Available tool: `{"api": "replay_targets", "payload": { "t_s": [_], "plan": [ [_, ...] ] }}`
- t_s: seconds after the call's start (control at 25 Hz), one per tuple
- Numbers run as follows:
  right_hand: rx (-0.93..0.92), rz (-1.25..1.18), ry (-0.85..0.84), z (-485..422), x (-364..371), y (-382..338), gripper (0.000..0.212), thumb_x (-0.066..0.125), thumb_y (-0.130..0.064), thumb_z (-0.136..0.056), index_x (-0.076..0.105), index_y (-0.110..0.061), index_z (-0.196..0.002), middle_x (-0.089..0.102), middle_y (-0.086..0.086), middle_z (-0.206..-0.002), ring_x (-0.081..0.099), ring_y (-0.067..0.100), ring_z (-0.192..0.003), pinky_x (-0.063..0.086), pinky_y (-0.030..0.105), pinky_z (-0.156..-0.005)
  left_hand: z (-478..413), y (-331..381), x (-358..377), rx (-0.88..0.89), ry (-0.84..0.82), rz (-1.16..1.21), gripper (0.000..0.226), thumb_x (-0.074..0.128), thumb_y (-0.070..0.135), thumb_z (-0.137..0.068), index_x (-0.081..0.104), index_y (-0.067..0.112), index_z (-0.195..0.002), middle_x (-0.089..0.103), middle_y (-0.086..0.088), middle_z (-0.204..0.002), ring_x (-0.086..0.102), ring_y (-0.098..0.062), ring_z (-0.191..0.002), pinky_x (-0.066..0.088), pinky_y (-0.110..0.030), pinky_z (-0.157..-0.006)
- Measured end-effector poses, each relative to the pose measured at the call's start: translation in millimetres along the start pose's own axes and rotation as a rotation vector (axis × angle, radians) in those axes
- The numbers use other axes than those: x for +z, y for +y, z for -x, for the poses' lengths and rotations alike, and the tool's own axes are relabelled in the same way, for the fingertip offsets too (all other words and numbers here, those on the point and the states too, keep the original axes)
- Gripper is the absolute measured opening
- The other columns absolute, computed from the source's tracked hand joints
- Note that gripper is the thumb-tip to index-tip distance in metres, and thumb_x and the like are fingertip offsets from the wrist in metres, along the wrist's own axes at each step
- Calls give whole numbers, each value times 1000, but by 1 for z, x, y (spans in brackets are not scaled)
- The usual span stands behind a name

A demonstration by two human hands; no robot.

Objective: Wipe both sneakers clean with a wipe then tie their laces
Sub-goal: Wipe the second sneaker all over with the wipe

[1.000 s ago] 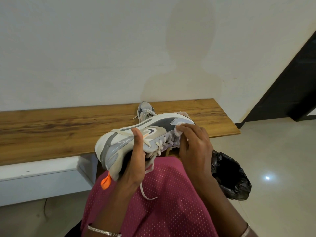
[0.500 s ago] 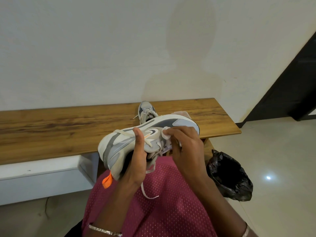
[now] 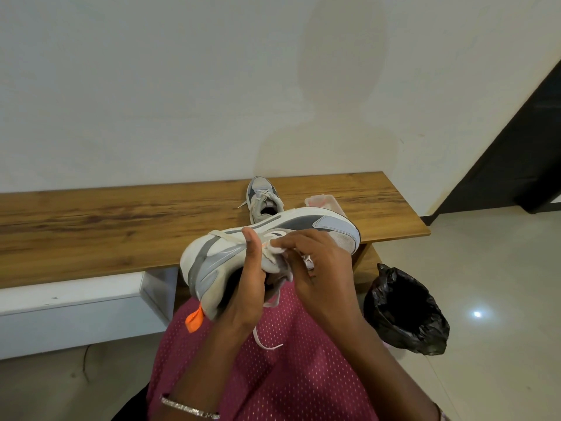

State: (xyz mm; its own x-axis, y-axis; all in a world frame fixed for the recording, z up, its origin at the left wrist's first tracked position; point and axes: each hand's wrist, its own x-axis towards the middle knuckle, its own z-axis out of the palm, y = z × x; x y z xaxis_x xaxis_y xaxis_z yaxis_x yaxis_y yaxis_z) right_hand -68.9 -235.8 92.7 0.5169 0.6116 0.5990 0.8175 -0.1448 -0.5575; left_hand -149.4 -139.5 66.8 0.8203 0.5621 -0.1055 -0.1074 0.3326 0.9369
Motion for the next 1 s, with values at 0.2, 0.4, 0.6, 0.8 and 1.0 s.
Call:
{"api": "replay_targets", "payload": {
  "t_s": [0.2, 0.4, 0.6, 0.8, 1.0],
  "plan": [
    [39, 183, 67, -3, -5, 10, 21, 58, -15, -86, 74, -11, -98, 72, 2, -100, 63, 22, -95, 51, 28, -75, -2, 4, 1, 37, -1, -17, 112, 33, 97, -67, 68, 4, -120, 73, -20, -108, 71, -28, -98, 57, -31, -84],
    [55, -125, -86, 6, -4, -5, 24, 68, -2, -86, 76, -20, -100, 71, -11, -101, 63, 6, -97, 55, 35, -78, 2, 5, -1, -49, 41, -30, 107, 25, 97, -63, 76, 13, -105, 66, -38, -99, 65, -28, -85, 53, -27, -71],
    [-16, -142, -114, 7, -8, -15, 28, 68, 2, -83, 76, -19, -99, 71, -13, -101, 63, 2, -100, 53, 28, -83, 4, 6, -3, -1, 0, 9, 106, 25, 92, -77, 67, 7, -126, 72, -19, -120, 66, -31, -120, 51, -42, -103],
    [-65, -32, -87, -2, -6, -4, 19, 63, -8, -89, 76, -18, -100, 73, -7, -101, 61, 5, -98, 49, 22, -83, 4, 6, -3, 49, -18, -46, 107, 20, 88, -76, 70, -1, -109, 72, -23, -95, 71, -20, -90, 54, -24, -77],
    [-25, -25, -80, -3, -7, -9, 22, 65, -4, -85, 76, -18, -99, 72, -8, -100, 62, 4, -97, 48, 20, -82, 3, 6, -4, 24, -11, -55, 113, 26, 98, -68, 71, 2, -105, 72, -22, -92, 70, -16, -84, 52, -27, -75]
  ]
}}
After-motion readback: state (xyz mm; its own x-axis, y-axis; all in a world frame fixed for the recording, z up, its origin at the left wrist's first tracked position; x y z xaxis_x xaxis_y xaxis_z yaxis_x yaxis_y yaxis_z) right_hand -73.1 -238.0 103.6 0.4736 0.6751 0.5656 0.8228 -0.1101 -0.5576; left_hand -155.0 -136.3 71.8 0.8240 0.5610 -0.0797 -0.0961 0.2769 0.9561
